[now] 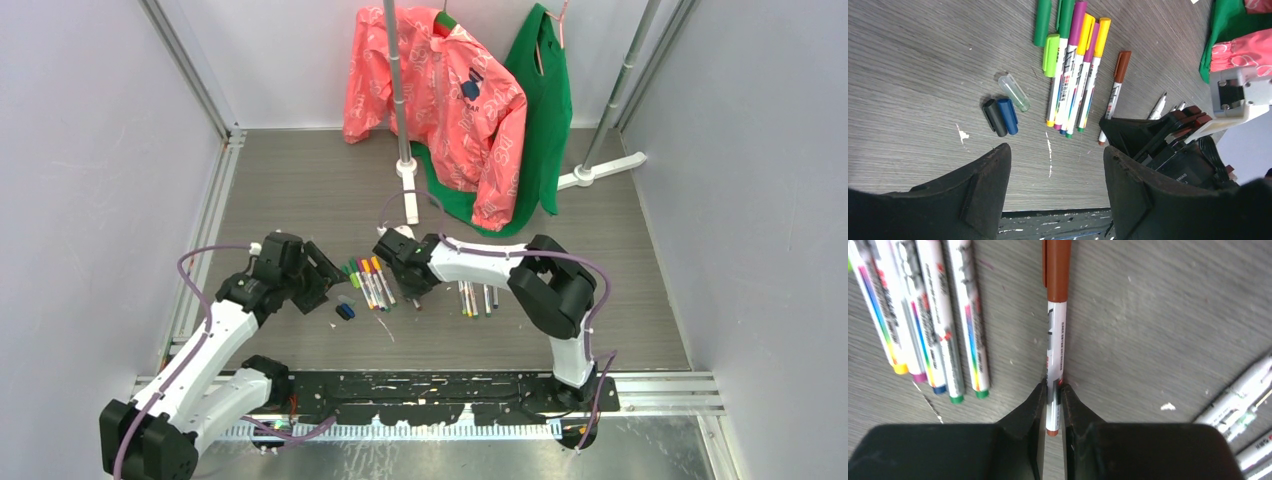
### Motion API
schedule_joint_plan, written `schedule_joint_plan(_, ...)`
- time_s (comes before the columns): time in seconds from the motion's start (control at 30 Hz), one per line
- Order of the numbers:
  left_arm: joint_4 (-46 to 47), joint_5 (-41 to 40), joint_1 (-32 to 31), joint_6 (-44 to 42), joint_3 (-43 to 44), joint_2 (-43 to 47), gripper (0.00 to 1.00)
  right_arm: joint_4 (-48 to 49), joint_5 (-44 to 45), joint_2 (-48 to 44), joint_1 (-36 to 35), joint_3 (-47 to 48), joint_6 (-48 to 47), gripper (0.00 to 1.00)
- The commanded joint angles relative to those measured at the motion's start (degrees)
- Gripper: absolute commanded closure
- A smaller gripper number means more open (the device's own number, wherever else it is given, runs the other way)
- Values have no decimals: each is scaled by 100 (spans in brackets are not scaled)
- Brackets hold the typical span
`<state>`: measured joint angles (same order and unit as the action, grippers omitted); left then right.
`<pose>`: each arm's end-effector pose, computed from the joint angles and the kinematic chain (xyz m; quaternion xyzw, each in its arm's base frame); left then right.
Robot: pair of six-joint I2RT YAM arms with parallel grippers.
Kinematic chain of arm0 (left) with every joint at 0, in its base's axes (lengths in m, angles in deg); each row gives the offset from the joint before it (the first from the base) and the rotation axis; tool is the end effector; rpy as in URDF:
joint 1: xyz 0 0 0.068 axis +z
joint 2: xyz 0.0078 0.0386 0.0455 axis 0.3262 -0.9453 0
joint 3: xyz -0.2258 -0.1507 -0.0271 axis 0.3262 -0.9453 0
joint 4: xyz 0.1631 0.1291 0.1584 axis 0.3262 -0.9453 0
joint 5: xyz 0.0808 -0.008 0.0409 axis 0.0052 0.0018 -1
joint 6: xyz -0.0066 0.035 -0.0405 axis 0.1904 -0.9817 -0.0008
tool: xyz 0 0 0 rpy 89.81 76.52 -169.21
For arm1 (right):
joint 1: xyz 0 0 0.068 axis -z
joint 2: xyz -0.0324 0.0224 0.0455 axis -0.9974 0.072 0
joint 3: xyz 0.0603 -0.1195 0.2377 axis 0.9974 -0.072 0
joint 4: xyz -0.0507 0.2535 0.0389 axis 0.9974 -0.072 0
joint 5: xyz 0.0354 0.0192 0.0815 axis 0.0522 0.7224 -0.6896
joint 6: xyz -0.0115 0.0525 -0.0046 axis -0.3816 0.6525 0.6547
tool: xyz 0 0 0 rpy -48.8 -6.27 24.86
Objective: Open the pen caps
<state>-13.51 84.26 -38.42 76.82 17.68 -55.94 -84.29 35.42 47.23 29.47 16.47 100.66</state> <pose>0.1608 -0.0580 0.2330 -0.3446 0.8786 -0.2318 0.2357 0.2211 0.3216 0.1636 -0.2365 0.9500 0.0574 0.1956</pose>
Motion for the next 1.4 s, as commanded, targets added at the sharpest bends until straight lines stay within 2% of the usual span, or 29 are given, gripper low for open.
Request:
schedule_joint_plan(0.0, 267, 237, 39, -3, 0, 161, 34, -179, 202, -588, -43, -335, 255, 99)
schedule_joint_plan(0.27, 374, 461, 30, 28, 34, 299, 35, 200, -74, -1280, -236, -836, 781, 99)
schedule_joint_plan(0.73, 1081, 986, -192, 40, 67, -38, 37, 994, -1300, -1754, -537, -773, 1469, 99)
schedule_joint_plan(1.37, 1227, 732, -594, 342, 145, -466, 40, 1203, -1700, -2085, -739, -500, 1782, 99)
